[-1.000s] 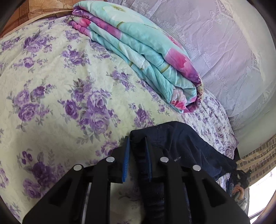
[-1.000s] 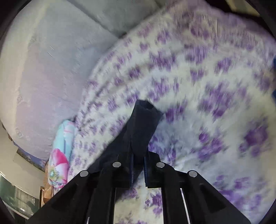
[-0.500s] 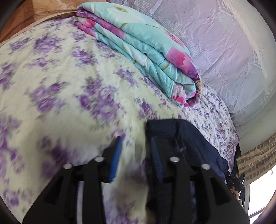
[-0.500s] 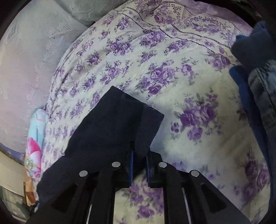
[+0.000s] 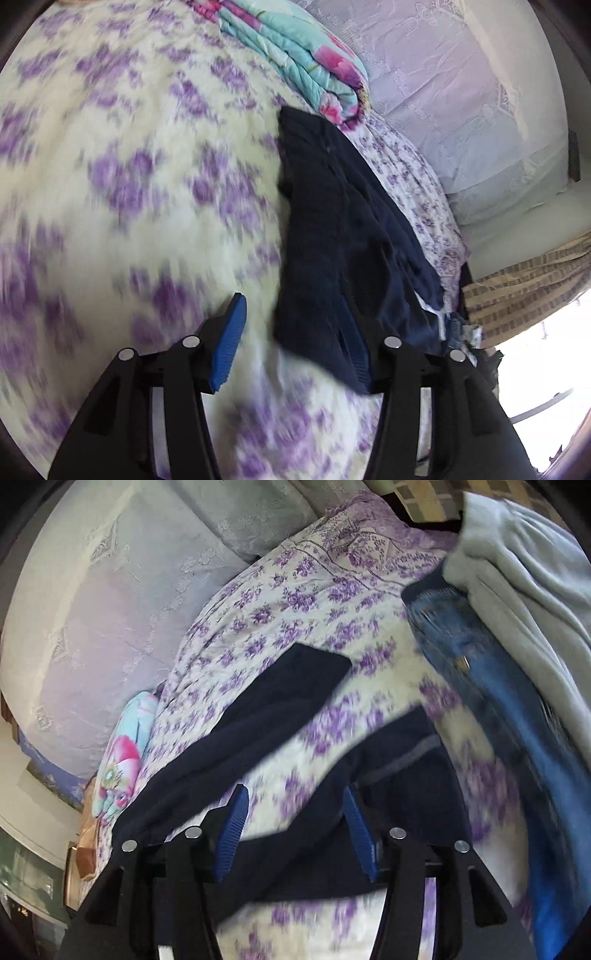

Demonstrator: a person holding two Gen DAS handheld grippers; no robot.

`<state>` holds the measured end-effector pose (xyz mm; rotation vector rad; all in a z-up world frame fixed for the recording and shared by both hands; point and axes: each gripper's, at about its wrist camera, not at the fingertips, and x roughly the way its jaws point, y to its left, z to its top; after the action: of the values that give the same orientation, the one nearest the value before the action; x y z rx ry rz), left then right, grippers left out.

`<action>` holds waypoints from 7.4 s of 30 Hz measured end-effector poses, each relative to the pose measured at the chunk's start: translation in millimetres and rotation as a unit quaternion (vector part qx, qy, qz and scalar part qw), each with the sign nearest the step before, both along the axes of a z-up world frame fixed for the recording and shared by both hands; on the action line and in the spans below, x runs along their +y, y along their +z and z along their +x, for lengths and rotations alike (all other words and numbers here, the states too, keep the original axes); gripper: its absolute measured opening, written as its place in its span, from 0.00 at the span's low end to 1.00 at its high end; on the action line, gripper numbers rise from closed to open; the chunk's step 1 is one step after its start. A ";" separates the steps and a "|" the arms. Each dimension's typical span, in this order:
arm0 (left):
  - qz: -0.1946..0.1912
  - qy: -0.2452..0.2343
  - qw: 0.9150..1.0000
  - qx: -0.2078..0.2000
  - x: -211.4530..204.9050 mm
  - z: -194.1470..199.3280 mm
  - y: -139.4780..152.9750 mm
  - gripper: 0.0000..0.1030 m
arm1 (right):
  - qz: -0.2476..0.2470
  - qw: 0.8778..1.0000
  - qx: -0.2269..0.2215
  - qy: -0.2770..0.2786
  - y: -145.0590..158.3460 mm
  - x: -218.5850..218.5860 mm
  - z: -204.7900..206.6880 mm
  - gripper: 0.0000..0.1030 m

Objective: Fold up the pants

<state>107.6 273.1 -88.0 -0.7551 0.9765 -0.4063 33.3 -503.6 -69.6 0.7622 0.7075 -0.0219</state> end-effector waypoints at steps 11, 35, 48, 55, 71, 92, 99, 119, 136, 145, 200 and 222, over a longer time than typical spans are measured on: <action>-0.084 0.039 0.996 0.004 -32.7 -12.7 -15.0 0.57 | 0.043 0.999 -0.007 0.001 -16.8 26.7 -54.1 0.57; -0.085 0.068 0.993 -0.036 13.6 -43.1 19.7 0.00 | 0.059 0.996 0.066 -0.007 -4.3 9.8 9.6 0.58; -0.076 0.005 0.997 0.000 -44.2 -41.4 -8.9 0.57 | 0.028 0.991 0.132 -0.015 -31.9 3.2 46.0 0.09; -0.094 0.012 0.995 0.018 -44.8 -34.0 -5.3 0.70 | 0.079 0.996 -0.049 -0.009 46.3 1.9 -4.0 0.07; -0.073 0.067 0.995 0.021 -52.6 8.3 -20.9 0.21 | 0.165 0.978 -0.011 -0.127 -67.5 -42.2 -123.1 0.10; -0.108 0.081 0.991 -0.023 -14.6 -5.7 22.1 0.12 | 0.181 0.979 -0.031 -0.095 -68.1 -16.7 -73.6 0.13; -0.068 0.095 0.993 0.000 10.3 -38.0 22.3 0.12 | 0.187 0.980 0.004 -0.071 -77.6 -3.9 -127.4 0.12; -0.039 0.172 0.983 0.042 80.5 -85.6 -2.3 0.39 | 0.107 0.985 0.021 -0.131 -40.9 -26.1 -146.9 0.22; 0.071 0.102 0.992 -0.001 18.9 95.1 42.0 0.79 | 0.156 0.984 0.019 -0.086 -51.8 -53.2 115.1 0.51; 0.048 0.101 0.993 0.030 7.8 138.1 15.5 0.81 | 0.124 0.990 -0.004 -0.067 -40.6 -53.5 153.3 0.09; 0.129 -0.022 0.991 -0.002 -33.4 251.0 26.6 0.78 | 0.053 0.999 0.013 0.000 -18.9 -82.0 261.8 0.04; 0.173 -0.029 0.982 -0.065 -64.8 280.8 34.8 0.43 | -0.007 0.998 0.067 0.017 -32.9 -67.7 266.5 0.33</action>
<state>388.5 208.3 -53.3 -0.3825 0.9165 -0.3201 299.7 -571.3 -102.5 0.7408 0.8464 -0.0466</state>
